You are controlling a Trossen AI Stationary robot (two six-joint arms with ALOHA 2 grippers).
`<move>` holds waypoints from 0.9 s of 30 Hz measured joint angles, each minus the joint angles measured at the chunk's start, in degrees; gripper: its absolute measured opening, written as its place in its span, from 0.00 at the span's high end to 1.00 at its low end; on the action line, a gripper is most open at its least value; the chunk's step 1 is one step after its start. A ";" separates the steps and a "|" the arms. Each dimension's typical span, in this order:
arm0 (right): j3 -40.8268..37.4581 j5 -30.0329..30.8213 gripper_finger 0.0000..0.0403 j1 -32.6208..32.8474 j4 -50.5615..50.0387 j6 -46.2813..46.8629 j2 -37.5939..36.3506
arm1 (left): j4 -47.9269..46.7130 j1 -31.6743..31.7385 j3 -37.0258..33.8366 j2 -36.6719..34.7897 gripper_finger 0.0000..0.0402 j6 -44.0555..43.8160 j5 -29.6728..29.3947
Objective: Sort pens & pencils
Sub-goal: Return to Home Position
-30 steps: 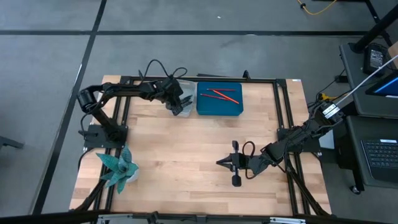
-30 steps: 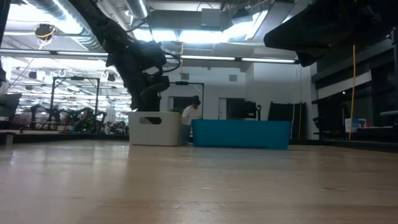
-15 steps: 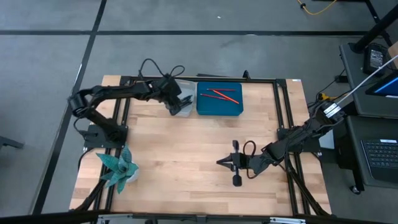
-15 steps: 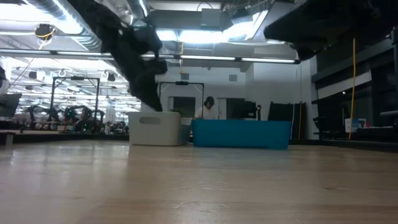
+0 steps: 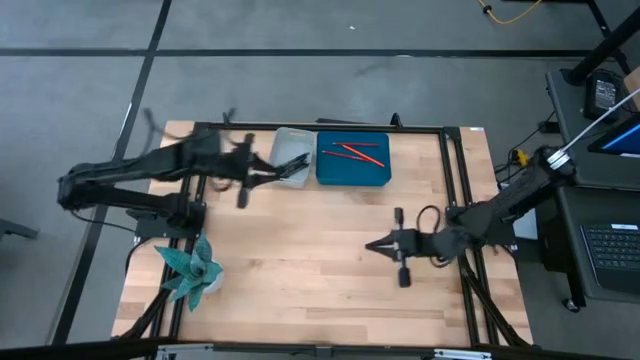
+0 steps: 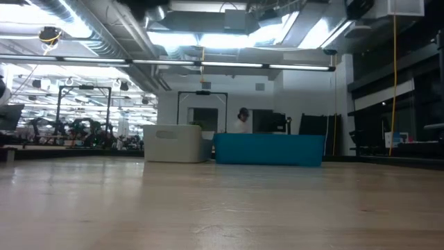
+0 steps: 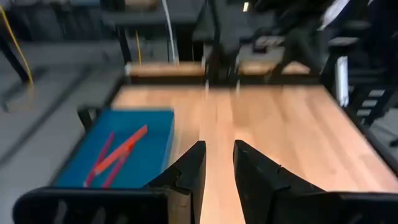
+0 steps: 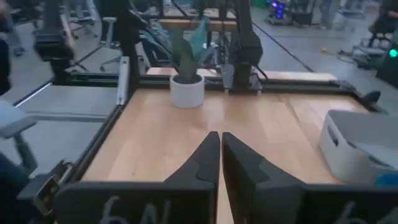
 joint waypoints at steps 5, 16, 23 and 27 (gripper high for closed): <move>0.00 1.67 0.95 3.59 -7.32 -3.28 -9.62 | -0.18 -10.09 -1.57 -12.04 0.81 0.11 -9.58; 0.02 18.53 0.95 15.14 -21.97 0.86 -19.65 | 1.44 -32.82 -18.52 -31.16 0.81 0.38 -36.20; 0.02 19.43 0.95 17.25 -22.18 0.78 -19.86 | 3.07 -42.03 -25.45 -36.82 0.81 -0.45 -39.41; 0.02 19.55 0.95 17.22 -22.18 2.18 -19.79 | 6.84 -45.41 -30.65 -37.33 0.81 -1.97 -39.41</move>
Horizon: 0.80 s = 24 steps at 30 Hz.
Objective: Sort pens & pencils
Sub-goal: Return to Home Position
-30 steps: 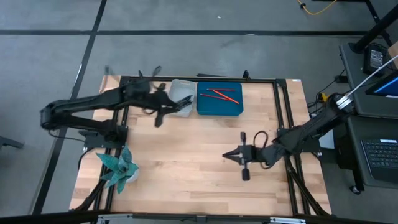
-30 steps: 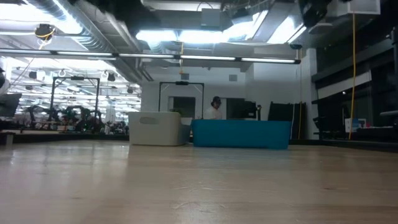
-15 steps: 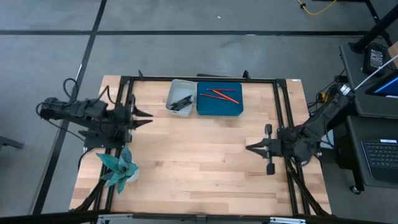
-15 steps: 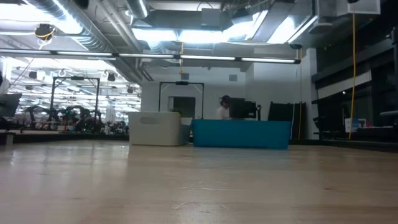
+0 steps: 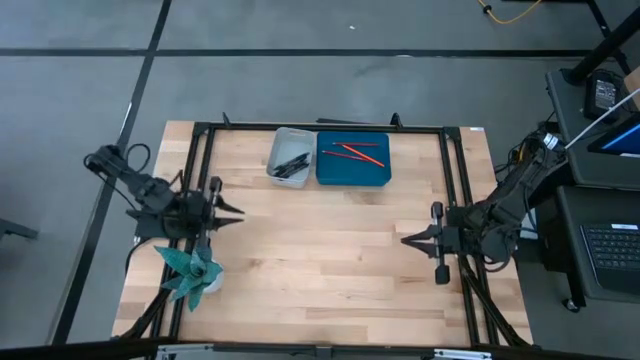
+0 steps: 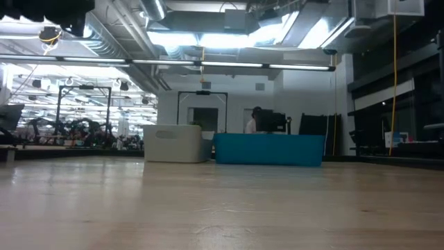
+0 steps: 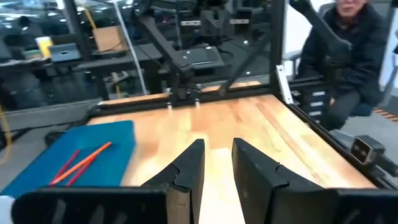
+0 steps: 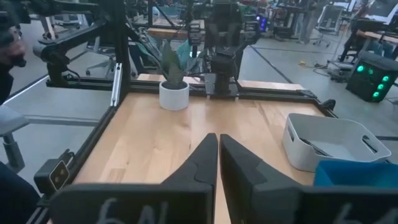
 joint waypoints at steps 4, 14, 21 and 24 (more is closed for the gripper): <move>0.02 0.04 0.95 0.00 0.21 1.54 1.46 | 3.48 -2.23 -3.68 -0.02 0.81 0.38 1.40; 0.02 -0.07 0.95 0.00 5.68 3.57 8.06 | 9.63 -3.82 -10.32 -0.04 0.81 -1.92 13.94; 0.04 -2.09 0.95 0.00 13.72 0.27 12.68 | 14.48 -3.81 -14.49 -0.02 0.81 -2.36 14.03; 0.04 -2.10 0.95 0.00 15.56 0.00 14.32 | 14.92 -3.81 -15.64 -0.04 0.81 -3.21 14.11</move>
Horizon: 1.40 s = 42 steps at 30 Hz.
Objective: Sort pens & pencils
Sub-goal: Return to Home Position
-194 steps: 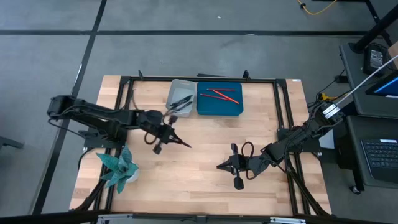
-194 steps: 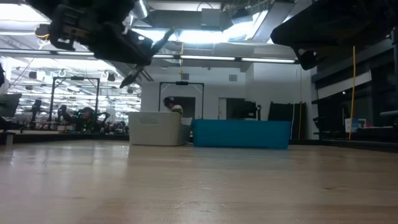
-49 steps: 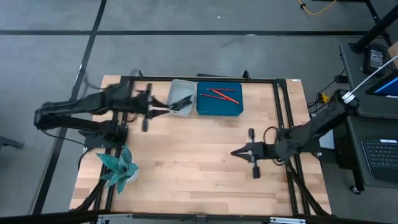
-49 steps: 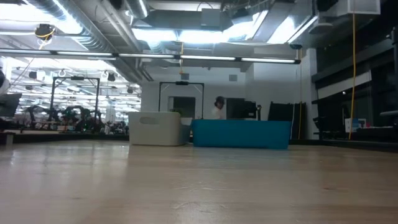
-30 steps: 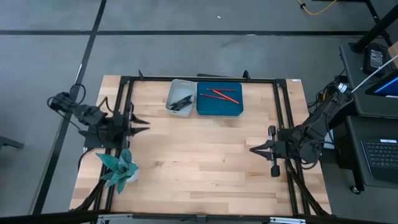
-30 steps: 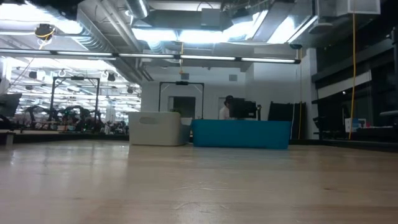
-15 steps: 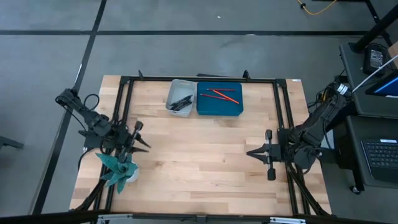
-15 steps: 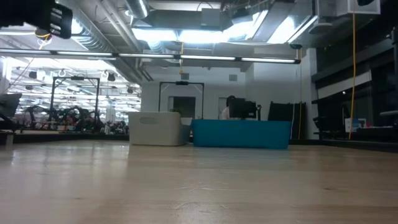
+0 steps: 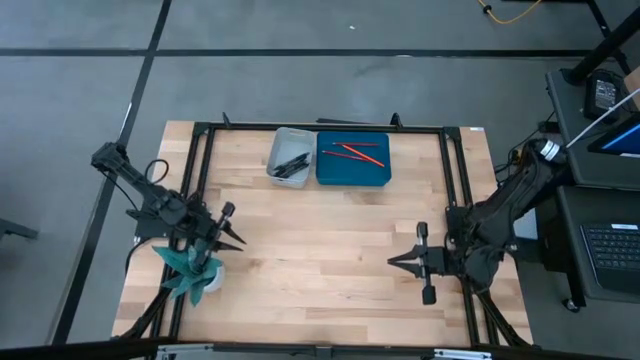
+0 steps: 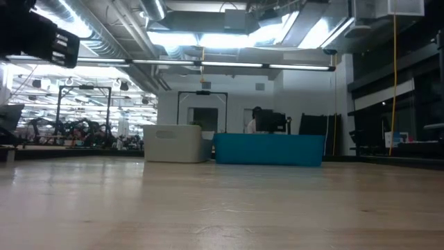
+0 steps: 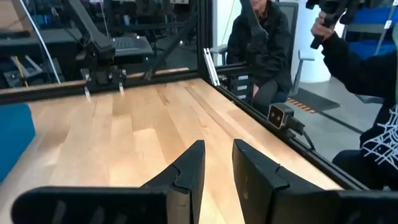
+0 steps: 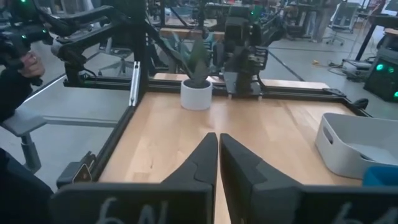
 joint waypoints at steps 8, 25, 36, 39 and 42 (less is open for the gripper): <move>0.00 -3.05 0.95 -0.02 4.11 -0.41 2.85 | 4.86 0.61 -3.69 -0.02 0.81 -0.90 0.91; 0.02 6.63 0.95 5.78 -21.23 4.03 -17.87 | 4.75 5.16 -3.74 0.01 0.81 -0.50 0.97; -14.42 -5.83 0.95 7.94 -9.21 -1.39 -32.27 | 4.88 5.16 -3.74 0.04 0.81 -0.46 0.95; -21.23 -11.61 0.95 8.23 1.64 -5.47 -37.11 | 4.91 5.16 -3.74 0.04 0.81 -0.46 0.94; -26.38 -14.82 0.95 8.22 7.65 -7.64 -39.30 | 4.93 5.17 -3.74 0.04 0.81 -0.46 0.93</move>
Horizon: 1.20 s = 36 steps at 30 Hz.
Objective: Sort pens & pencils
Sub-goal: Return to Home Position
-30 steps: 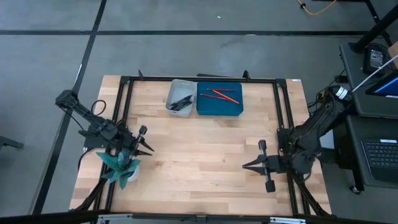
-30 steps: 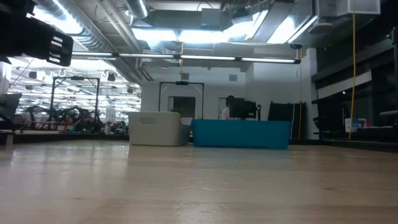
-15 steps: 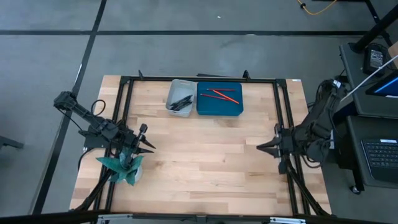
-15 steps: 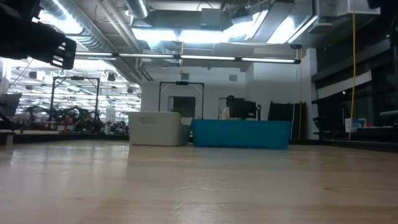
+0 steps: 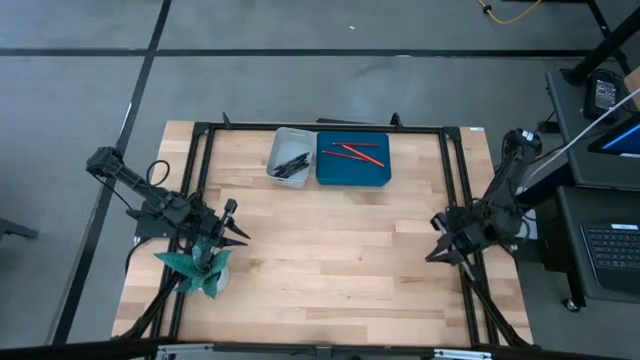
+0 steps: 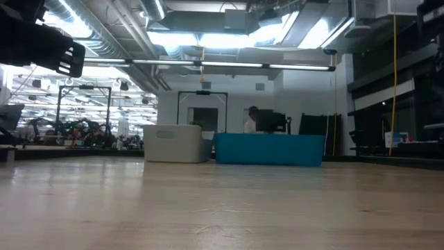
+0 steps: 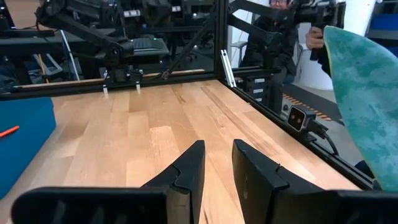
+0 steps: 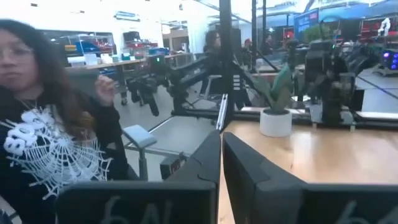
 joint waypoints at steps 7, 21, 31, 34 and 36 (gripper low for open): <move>-8.53 -1.77 0.95 -0.10 11.24 1.40 2.33 | 0.04 -0.01 0.00 0.00 0.81 0.02 0.00; -8.48 6.61 0.95 -2.73 12.26 0.33 7.32 | 0.04 -0.01 0.00 0.00 0.81 0.02 -0.02; -8.44 6.82 0.95 -2.71 12.44 8.48 7.33 | 0.05 0.00 0.00 0.00 0.81 0.03 -0.02; -8.44 6.84 0.95 -2.98 12.48 2.38 7.33 | 0.06 0.00 0.00 0.00 0.81 0.02 -0.02; -8.44 6.81 0.95 -4.16 12.37 -1.63 6.99 | 0.07 -0.01 0.00 0.00 0.81 0.04 -0.02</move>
